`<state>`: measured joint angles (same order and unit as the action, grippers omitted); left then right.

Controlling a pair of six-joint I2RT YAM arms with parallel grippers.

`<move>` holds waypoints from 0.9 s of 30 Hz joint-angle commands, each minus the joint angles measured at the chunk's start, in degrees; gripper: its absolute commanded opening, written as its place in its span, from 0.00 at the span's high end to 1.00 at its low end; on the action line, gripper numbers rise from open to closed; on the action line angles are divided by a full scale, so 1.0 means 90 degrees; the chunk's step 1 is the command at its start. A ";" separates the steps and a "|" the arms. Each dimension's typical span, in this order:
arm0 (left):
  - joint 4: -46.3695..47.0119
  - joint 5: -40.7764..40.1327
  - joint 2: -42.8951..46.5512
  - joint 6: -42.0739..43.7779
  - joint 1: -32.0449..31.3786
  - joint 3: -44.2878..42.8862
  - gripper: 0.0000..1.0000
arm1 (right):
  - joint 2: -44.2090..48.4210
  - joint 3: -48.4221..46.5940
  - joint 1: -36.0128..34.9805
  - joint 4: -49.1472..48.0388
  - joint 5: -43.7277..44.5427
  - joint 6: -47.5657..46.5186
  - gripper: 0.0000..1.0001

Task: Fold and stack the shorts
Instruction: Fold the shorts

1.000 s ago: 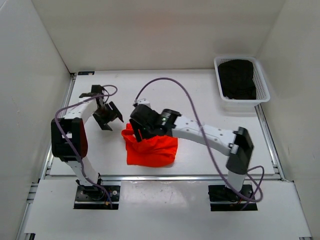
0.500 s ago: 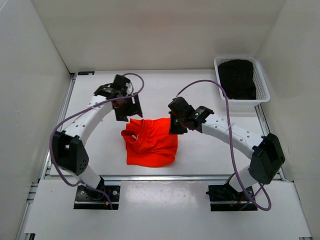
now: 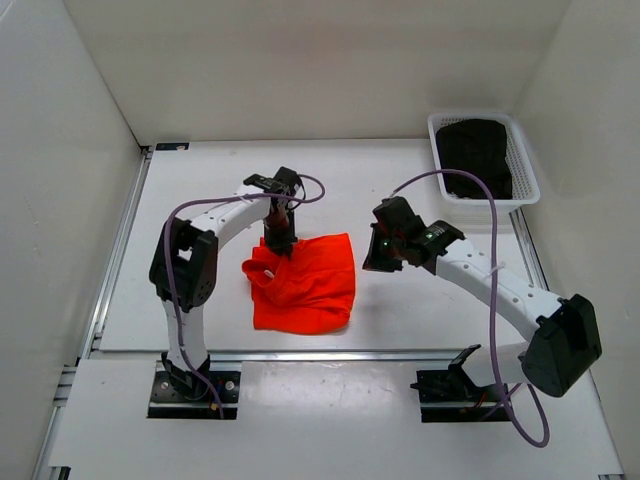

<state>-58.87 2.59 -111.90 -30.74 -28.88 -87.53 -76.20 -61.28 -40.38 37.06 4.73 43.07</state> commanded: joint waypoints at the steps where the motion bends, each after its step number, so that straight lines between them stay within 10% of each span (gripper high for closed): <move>1: -0.0011 -0.0004 0.0703 0.0027 0.0006 -0.0237 0.90 | 0.0302 0.0051 0.0150 0.0111 0.0070 0.0039 0.87; 8: -0.0129 -0.0073 0.2168 -0.0518 0.0416 0.1022 0.90 | 0.0362 -0.0086 0.0209 0.0238 0.0197 -0.0117 0.87; 12: 0.0173 -0.0141 0.2764 -0.0968 0.0563 0.2018 0.33 | 0.0186 -0.0145 0.0209 0.0238 0.0197 -0.0244 0.82; 16: 0.0340 -0.0316 0.2969 -0.1290 0.0806 0.2664 0.00 | 0.0127 -0.0145 0.0209 0.0238 0.0197 -0.0313 0.71; 27: 0.1149 0.0502 0.2601 -0.1107 0.0944 0.3395 0.00 | 0.0186 -0.0028 0.0209 0.0238 0.0080 -0.0313 0.60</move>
<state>-52.97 2.28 -87.09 -41.54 -20.47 -59.79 -74.96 -61.17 -38.61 38.98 5.80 41.10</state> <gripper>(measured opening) 0.993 0.396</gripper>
